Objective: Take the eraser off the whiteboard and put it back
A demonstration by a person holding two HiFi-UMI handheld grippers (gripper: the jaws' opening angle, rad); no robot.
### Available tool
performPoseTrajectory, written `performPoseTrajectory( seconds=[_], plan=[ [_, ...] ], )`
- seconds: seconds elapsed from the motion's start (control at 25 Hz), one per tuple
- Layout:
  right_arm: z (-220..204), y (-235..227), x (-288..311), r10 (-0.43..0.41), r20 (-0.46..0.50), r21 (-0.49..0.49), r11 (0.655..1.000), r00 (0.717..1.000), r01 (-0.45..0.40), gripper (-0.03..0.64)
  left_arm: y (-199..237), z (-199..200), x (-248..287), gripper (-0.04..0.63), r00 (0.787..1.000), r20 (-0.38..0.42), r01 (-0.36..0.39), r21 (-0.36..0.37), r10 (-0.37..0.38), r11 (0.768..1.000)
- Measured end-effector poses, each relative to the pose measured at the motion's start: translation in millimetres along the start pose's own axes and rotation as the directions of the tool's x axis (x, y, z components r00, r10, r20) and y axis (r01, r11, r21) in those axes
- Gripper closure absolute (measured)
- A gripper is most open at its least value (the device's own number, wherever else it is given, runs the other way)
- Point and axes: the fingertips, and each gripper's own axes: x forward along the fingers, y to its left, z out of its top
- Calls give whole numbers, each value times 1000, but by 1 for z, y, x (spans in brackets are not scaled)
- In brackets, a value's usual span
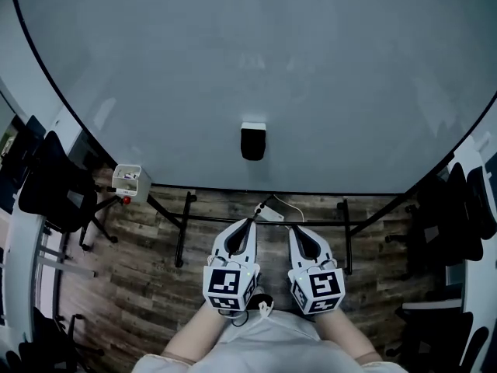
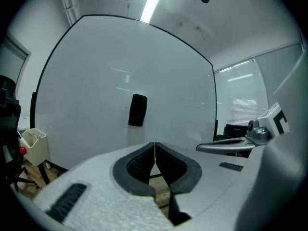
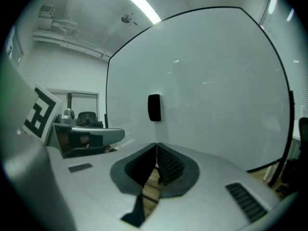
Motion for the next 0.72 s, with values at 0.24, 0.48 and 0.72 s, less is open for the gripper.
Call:
performPoseTrajectory(
  seconds=[0.24, 0.48, 0.72],
  plan=[
    [27, -25, 40, -64, 48, -11, 998, 997, 65, 589, 29, 22, 42, 577, 999, 32, -2, 22, 1, 1000],
    [35, -37, 67, -52, 42, -15, 998, 998, 53, 589, 33, 34, 68, 577, 999, 41, 19, 16, -20, 1000],
    [45, -39, 88, 3, 36, -31, 1000, 999, -2, 589, 33, 54, 90, 388, 998, 60, -18, 27, 17, 999]
  ],
)
